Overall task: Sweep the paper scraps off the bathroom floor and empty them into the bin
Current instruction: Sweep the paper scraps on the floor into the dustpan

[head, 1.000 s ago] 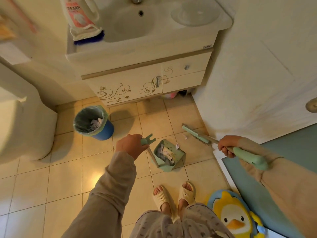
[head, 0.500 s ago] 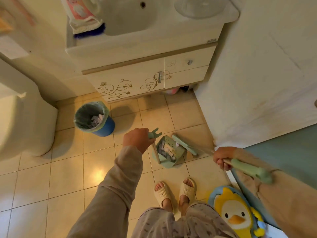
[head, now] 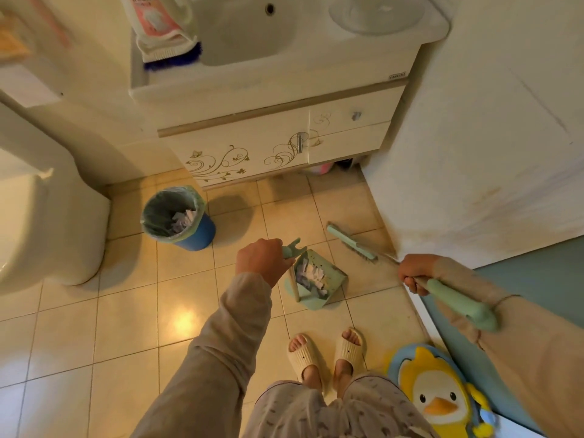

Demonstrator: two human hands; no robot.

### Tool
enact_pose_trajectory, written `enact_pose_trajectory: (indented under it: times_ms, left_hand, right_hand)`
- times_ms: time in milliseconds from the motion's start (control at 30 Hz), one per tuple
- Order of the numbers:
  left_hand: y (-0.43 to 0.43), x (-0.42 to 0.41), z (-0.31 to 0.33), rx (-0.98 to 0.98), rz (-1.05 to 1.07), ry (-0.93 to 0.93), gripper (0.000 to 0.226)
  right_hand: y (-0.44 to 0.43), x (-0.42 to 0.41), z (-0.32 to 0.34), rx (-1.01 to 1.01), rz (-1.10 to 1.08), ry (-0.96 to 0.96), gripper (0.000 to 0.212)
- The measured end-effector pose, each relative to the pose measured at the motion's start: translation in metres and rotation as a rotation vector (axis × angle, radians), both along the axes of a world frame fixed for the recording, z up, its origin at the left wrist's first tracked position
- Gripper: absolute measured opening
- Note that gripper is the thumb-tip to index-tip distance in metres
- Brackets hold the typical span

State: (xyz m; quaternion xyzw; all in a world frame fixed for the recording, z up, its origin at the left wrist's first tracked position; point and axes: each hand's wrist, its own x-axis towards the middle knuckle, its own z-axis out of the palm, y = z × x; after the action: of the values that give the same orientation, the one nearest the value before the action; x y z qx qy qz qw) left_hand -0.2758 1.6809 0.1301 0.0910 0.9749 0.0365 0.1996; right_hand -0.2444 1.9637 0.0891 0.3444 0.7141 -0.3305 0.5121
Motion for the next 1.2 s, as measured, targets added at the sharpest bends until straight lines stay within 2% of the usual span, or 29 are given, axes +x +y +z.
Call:
enact_pose_trajectory:
  times_ms: [67,133,200,267,333,367,400,433,467,500,533,700,833,933,967,1100,1200]
  left_hand:
    - [-0.002,0.002,0.000,0.007,0.004,-0.004,0.036]
    - [-0.004,0.004,-0.002,0.009,-0.003,0.001,0.037]
    - [-0.005,0.007,-0.005,0.016,-0.007,0.001,0.036]
    - [-0.002,0.005,-0.006,0.020,-0.014,0.010,0.036]
    - [0.001,0.002,-0.007,0.020,-0.033,0.029,0.036]
    - [0.003,-0.001,-0.007,0.020,-0.040,0.035,0.036]
    - [0.003,-0.004,-0.006,0.016,-0.043,0.034,0.037]
    - [0.003,-0.006,-0.004,0.015,-0.042,0.030,0.037]
    - [0.001,-0.008,-0.003,0.013,-0.039,0.025,0.038]
    - [-0.001,-0.008,-0.001,0.009,-0.036,0.023,0.039]
    - [-0.003,-0.008,0.000,0.007,-0.033,0.024,0.039]
    - [-0.013,0.010,0.000,-0.019,0.027,0.010,0.039]
    - [-0.017,0.026,-0.007,0.030,0.207,-0.238,0.042]
    - [-0.017,0.037,-0.008,0.126,0.407,-0.410,0.036]
    - [-0.016,0.043,-0.007,0.137,0.464,-0.408,0.035]
    - [-0.013,0.076,-0.006,0.061,0.576,-0.206,0.036]
    - [-0.012,0.106,-0.005,0.118,0.741,-0.203,0.034]
  right_hand:
    - [-0.020,0.001,-0.008,0.070,0.181,0.015,0.044]
    - [-0.033,0.000,-0.014,0.161,0.357,0.021,0.042]
    - [-0.040,0.007,-0.009,0.151,0.498,-0.064,0.047]
    - [-0.043,0.013,-0.004,0.121,0.530,-0.122,0.041]
    - [-0.038,0.012,-0.001,0.029,0.400,-0.224,0.023]
    - [-0.032,0.012,0.000,-0.006,0.263,-0.247,0.023]
    - [-0.027,0.009,0.001,-0.036,0.175,-0.232,0.024]
    - [-0.019,0.009,-0.003,-0.050,0.127,-0.198,0.043]
    - [-0.012,0.009,0.000,-0.047,0.150,-0.193,0.043]
    - [-0.010,0.010,0.003,-0.058,0.158,-0.182,0.019]
    - [-0.006,0.011,0.004,-0.060,0.158,-0.168,0.016]
    - [0.012,0.012,0.008,-0.058,0.147,-0.123,0.023]
    - [0.022,0.002,0.017,-0.035,0.192,-0.082,0.022]
    - [0.025,-0.012,0.026,-0.007,0.251,-0.063,0.022]
    - [0.026,-0.015,0.028,0.002,0.266,-0.054,0.023]
    - [0.027,-0.021,0.027,-0.003,0.283,-0.014,0.026]
    - [0.023,-0.022,0.018,-0.026,0.234,0.030,0.028]
